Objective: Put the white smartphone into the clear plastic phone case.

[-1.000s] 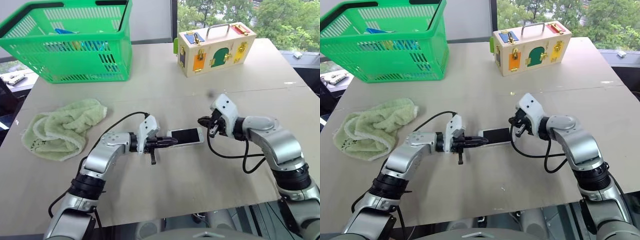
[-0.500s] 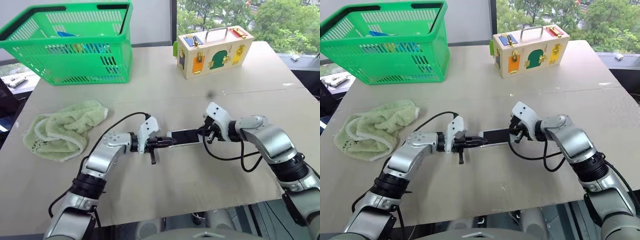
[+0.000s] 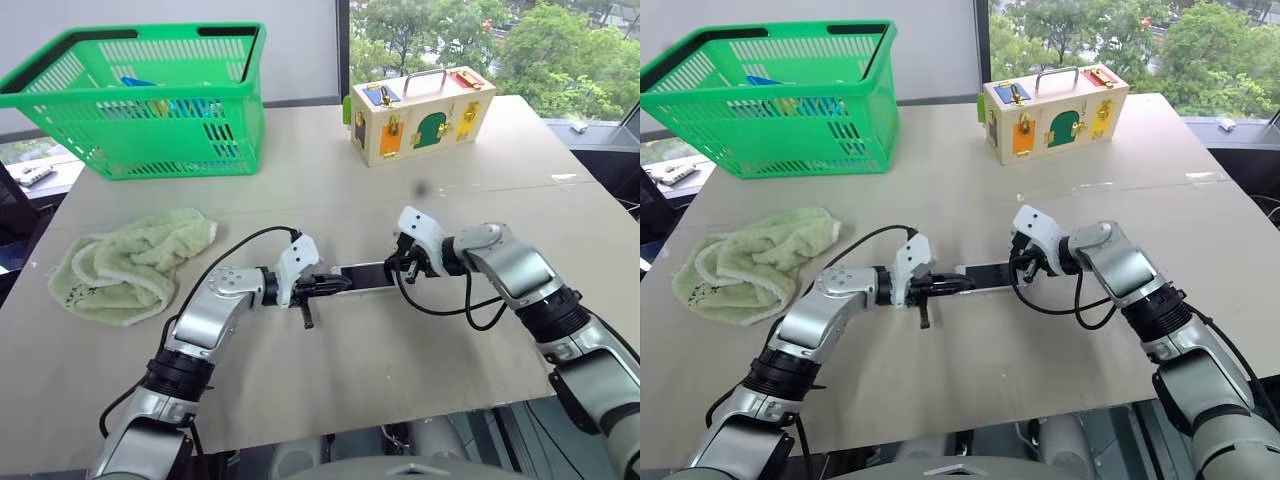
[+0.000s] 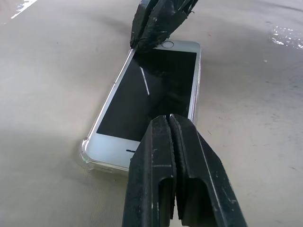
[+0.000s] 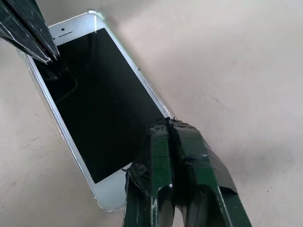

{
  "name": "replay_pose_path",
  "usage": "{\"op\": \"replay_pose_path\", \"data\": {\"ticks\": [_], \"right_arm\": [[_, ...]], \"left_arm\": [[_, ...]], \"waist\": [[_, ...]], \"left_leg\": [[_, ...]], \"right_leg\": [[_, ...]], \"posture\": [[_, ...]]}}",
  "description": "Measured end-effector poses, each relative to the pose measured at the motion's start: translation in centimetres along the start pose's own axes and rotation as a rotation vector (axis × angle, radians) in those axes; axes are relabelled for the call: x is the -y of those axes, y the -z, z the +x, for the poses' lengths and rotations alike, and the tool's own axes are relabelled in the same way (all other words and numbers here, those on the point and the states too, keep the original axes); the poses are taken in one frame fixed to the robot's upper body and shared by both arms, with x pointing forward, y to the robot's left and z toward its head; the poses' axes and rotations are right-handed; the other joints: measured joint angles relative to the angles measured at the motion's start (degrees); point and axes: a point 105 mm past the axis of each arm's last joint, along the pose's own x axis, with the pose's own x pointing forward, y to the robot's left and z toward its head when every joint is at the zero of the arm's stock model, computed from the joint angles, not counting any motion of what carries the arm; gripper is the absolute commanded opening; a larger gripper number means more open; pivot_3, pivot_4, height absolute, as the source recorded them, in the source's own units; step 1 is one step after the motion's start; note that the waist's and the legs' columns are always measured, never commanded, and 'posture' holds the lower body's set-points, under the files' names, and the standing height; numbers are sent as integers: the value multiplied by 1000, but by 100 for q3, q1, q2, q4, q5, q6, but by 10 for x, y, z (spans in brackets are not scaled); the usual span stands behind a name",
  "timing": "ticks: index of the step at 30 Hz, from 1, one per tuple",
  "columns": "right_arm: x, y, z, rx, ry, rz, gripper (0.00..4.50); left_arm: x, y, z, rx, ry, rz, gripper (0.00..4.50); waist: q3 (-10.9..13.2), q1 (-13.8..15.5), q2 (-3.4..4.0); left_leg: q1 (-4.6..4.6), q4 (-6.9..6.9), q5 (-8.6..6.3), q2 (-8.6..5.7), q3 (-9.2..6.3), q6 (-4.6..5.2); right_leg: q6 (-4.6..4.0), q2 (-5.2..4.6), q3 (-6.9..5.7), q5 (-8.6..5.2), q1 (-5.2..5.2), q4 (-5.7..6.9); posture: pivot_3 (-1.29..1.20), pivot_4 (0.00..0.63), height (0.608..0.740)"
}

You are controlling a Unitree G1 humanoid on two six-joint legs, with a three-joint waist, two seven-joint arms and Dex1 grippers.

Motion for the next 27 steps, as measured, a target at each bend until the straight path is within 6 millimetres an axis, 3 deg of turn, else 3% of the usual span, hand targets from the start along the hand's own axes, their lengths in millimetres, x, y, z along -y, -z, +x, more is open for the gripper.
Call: {"op": "replay_pose_path", "data": {"ticks": [6, 12, 27], "right_arm": [[-13, 2, -22, 179, -48, 68, 0], [-31, 13, -39, 66, -102, -7, 0], [-20, 11, -18, -93, -149, -117, 0]], "left_arm": [[1, 0, 1, 5, 5, -4, 73], [2, -1, 3, 15, 9, -3, 73], [2, 4, 4, 7, 6, -16, 73]], "waist": [[51, 15, 56], [90, 12, 54], [32, 1, -16]], "left_leg": [[-28, -5, 0, -8, 5, 0], [-27, -23, -1, -18, 8, 0], [-1, -24, -8, 4, -3, -12]], "right_leg": [[0, -3, 11, 0, -15, -3], [-3, 0, 10, -3, -17, -19], [-3, -5, -8, -3, -8, -20]], "posture": [[0, 150, 740], [0, 150, 740], [0, 150, 740]]}}
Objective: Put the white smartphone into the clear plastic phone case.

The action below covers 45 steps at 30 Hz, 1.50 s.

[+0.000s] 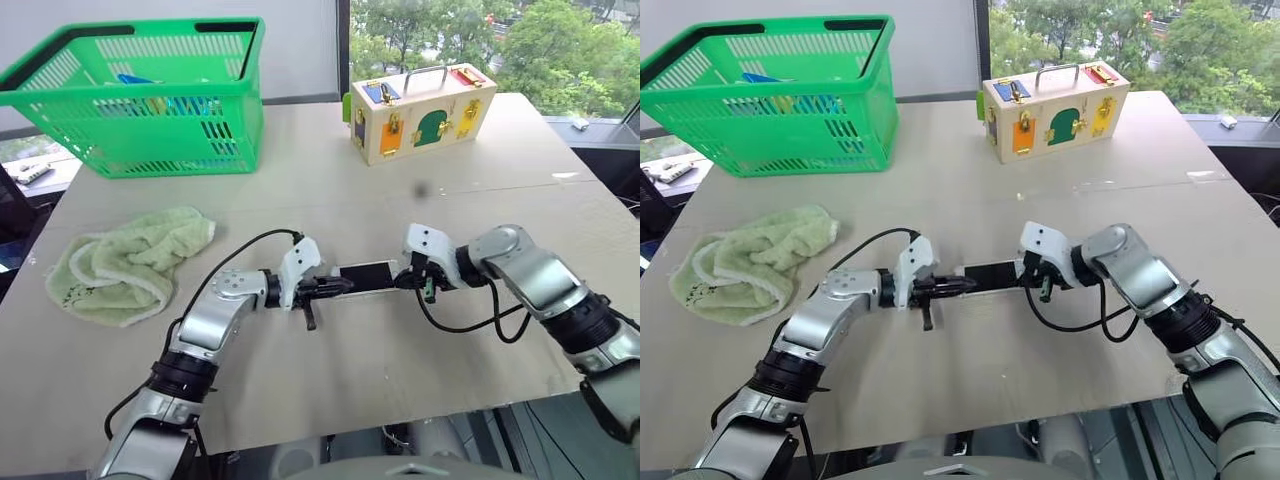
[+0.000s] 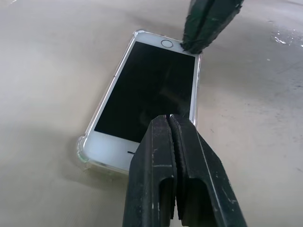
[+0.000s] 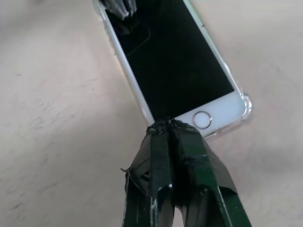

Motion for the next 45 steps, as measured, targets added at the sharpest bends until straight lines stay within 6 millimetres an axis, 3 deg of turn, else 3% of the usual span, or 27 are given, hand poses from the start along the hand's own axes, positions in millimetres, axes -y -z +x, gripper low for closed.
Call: {"op": "replay_pose_path", "data": {"ticks": [5, 9, 11, 12, 15, 19, 20, 22, 23, 24, 32, 39, 45], "right_arm": [[-2, 3, 2, 132, 33, 72, 0], [-5, -3, -5, 414, 102, 286, 0], [0, -15, -23, 596, 179, 390, 0], [3, -19, -34, 650, 223, 395, 288], [10, -23, -69, 737, 387, 365, 1330], [-5, -3, -75, 693, 461, 379, 3085], [-12, 7, -77, 647, 476, 369, 3745], [-19, 18, -82, 579, 497, 327, 4455], [-25, 27, -86, 528, 507, 292, 4500], [-29, 31, -89, 509, 511, 273, 4500], [-64, 61, -103, 420, 487, 176, 4500], [-70, 82, -127, 384, 608, 190, 4500], [-69, 89, -129, 384, 632, 193, 4500]], "left_arm": [[3, 2, -1, 8, -4, -5, 73], [5, -1, -5, 49, -17, -11, 73], [8, -7, -6, 129, -31, -59, 73], [8, -10, -6, 163, -36, -82, 11], [-6, -29, -17, 280, -140, -105, 854], [-26, -47, -38, 376, -271, -128, 2558], [-30, -49, -43, 390, -298, -137, 3147], [-30, -50, -48, 398, -310, -149, 3864], [-30, -49, -55, 391, -327, -149, 4313], [-29, -49, -58, 389, -333, -146, 4422], [-4, -36, -81, 337, -345, -145, 4422], [15, -5, -101, 249, -392, -211, 4422], [15, -1, -106, 244, -410, -221, 4422]], "waist": [[-6, 8, -7], [57, -11, 47], [112, 4, 63], [134, 15, 72], [157, 32, 70], [158, 20, 70], [158, 19, 70], [159, 18, 70], [163, 9, 62], [165, 6, 60], [168, 23, 55], [168, 22, 55], [168, 30, 55]], "left_leg": [[-3, 0, -9, 7, -4, -16], [-15, -12, 4, 6, 9, 7], [-38, -19, 6, -1, 8, 9], [-45, -20, 6, -12, 8, 9], [-73, -20, 6, -18, 1, 9], [-102, -20, 6, -21, 5, 9], [-106, -20, 6, -22, 6, 9], [-111, -20, 6, -25, 6, 9], [-106, -20, 5, -25, 4, 9], [-107, -20, 5, -25, 4, 9], [-104, -22, 4, -22, -2, 7], [-93, -21, 4, -20, -13, 6], [-94, -19, 4, -21, -18, 6]], "right_leg": [[0, 0, -5, 0, -1, 0], [1, 3, 5, 1, -16, 1], [1, 6, 8, 2, -43, 3], [2, 8, 7, 3, -48, 4], [14, 7, -9, 9, -58, -9], [17, 8, -22, 11, -65, -37], [19, 8, -20, 12, -64, -50], [19, 7, -17, 12, -64, -60], [19, 7, -10, 12, -61, -65], [18, 8, -9, 11, -61, -68], [-3, 11, -14, -1, -58, -65], [-4, 11, 0, -2, -56, -63], [-4, 11, 1, -2, -53, -61]], "posture": [[0, 150, 740], [0, 150, 740], [0, 150, 740], [0, 150, 740], [0, 150, 740], [0, 150, 740], [0, 150, 740], [0, 150, 740], [0, 150, 740], [0, 150, 740], [0, 150, 740], [0, 150, 740], [0, 150, 740]]}}
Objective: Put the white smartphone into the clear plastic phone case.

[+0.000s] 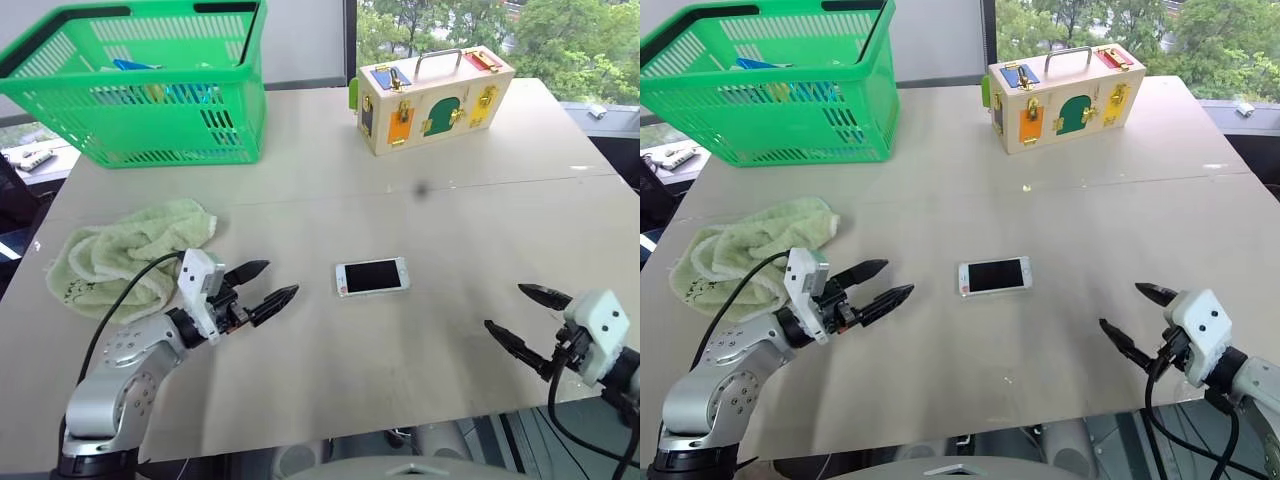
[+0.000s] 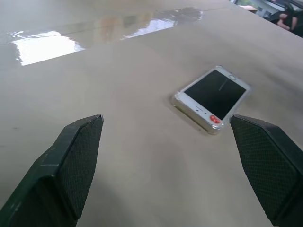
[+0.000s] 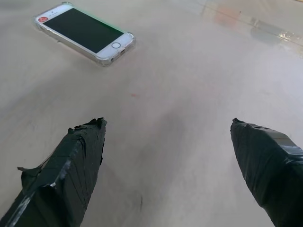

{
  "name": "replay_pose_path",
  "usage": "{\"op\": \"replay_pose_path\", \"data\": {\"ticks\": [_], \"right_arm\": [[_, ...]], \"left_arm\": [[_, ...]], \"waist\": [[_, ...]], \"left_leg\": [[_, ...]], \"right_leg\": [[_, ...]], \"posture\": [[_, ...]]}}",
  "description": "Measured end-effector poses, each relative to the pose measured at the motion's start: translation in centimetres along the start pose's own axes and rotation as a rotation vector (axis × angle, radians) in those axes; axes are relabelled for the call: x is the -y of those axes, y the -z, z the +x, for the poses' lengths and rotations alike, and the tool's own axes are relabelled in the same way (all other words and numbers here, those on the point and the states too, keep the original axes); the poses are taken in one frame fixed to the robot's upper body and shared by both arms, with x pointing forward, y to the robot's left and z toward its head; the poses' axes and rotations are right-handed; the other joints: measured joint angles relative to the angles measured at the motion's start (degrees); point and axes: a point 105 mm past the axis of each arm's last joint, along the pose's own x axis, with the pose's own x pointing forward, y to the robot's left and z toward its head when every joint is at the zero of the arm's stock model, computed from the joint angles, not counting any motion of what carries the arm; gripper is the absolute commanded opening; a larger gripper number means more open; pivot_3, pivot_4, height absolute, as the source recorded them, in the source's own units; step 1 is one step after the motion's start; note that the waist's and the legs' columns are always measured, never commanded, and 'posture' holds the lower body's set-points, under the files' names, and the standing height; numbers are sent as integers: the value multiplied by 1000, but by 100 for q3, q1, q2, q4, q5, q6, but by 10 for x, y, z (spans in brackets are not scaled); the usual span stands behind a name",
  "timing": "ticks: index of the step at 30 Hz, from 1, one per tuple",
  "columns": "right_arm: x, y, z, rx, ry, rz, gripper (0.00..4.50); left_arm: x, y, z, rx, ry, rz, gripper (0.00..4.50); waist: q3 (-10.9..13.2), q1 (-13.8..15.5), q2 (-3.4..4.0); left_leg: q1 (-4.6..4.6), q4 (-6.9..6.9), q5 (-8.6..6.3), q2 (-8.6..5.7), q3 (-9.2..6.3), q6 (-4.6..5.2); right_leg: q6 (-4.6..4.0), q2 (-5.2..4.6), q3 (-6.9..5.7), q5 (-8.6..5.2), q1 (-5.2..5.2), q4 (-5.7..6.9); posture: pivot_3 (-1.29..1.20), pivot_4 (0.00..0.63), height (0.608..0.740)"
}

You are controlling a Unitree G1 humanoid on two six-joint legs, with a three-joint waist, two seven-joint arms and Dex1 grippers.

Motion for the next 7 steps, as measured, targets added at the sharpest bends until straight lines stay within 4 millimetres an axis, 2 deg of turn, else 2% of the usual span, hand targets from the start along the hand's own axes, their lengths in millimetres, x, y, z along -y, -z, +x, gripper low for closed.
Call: {"op": "replay_pose_path", "data": {"ticks": [3, 7], "right_arm": [[11, 6, 1, -7, 42, 8, 4500], [23, 3, 6, 16, 74, -5, 4500]], "left_arm": [[11, 15, -10, -57, 43, -18, 4422], [34, 33, -20, -108, 119, -43, 4422]], "waist": [[0, -50, 0], [1, -7, 0]], "left_leg": [[7, -2, -3, -1, 22, -4], [6, -2, -5, 0, 21, -5]], "right_leg": [[0, 3, 18, 0, -2, 0], [-1, 3, 15, 0, -2, -1]], "posture": [[0, 150, 740], [0, 150, 740]]}}
